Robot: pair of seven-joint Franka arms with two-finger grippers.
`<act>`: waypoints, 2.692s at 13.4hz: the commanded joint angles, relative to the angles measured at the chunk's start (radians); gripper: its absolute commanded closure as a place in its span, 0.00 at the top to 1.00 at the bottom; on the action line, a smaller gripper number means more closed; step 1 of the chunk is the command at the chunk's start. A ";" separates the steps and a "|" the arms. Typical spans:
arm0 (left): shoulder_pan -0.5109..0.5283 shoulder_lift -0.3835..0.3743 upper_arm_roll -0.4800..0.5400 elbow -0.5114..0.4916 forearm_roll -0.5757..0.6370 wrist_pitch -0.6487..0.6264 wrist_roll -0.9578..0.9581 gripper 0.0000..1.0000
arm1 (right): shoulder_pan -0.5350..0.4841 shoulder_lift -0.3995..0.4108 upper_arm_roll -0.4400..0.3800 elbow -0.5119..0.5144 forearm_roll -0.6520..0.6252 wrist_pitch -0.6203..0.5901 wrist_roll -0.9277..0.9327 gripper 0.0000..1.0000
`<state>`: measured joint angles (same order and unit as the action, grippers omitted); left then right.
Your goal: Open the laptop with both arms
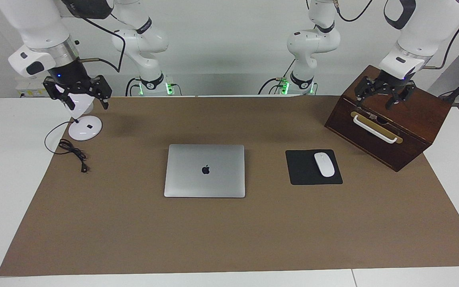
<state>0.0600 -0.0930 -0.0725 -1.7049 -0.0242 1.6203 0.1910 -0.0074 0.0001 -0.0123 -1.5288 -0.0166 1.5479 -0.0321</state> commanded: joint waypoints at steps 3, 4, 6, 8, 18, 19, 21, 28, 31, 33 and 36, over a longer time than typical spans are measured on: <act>0.004 0.007 -0.003 0.021 0.006 0.003 -0.012 1.00 | -0.022 0.001 0.009 0.006 0.013 0.012 -0.035 1.00; 0.004 0.007 -0.003 0.021 0.006 0.003 -0.012 1.00 | -0.031 0.000 0.005 0.006 0.024 0.012 -0.038 1.00; 0.000 0.009 -0.003 0.021 0.006 0.010 -0.013 1.00 | -0.065 -0.002 0.000 0.004 0.023 0.021 -0.082 1.00; 0.000 0.007 -0.003 0.021 0.006 0.015 -0.012 1.00 | -0.069 -0.003 -0.005 0.003 0.020 0.052 -0.208 1.00; -0.009 0.007 -0.004 0.019 0.013 0.022 -0.010 1.00 | -0.095 -0.005 -0.002 -0.129 0.023 0.251 -0.092 1.00; -0.009 0.007 -0.003 0.019 0.013 0.016 -0.015 1.00 | -0.094 -0.008 0.000 -0.173 0.024 0.314 -0.094 1.00; -0.008 0.007 -0.004 0.018 0.012 0.024 -0.015 1.00 | -0.094 -0.022 0.000 -0.262 0.047 0.414 -0.091 1.00; 0.004 0.006 -0.004 0.008 0.012 0.062 -0.016 0.00 | -0.034 -0.057 0.009 -0.523 0.358 0.710 0.107 1.00; -0.009 -0.005 -0.006 -0.030 0.009 0.107 -0.010 0.00 | 0.025 -0.100 0.009 -0.654 0.519 0.834 0.214 1.00; -0.035 -0.039 -0.007 -0.115 0.004 0.185 -0.005 0.00 | 0.072 -0.149 0.009 -0.753 0.591 0.921 0.242 1.00; -0.084 -0.105 -0.009 -0.272 -0.014 0.344 -0.002 0.00 | 0.148 -0.216 0.009 -0.882 0.722 1.035 0.250 1.00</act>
<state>0.0152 -0.1126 -0.0902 -1.8398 -0.0273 1.8634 0.1893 0.1016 -0.1276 -0.0025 -2.2924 0.6381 2.5115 0.1937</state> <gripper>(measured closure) 0.991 0.000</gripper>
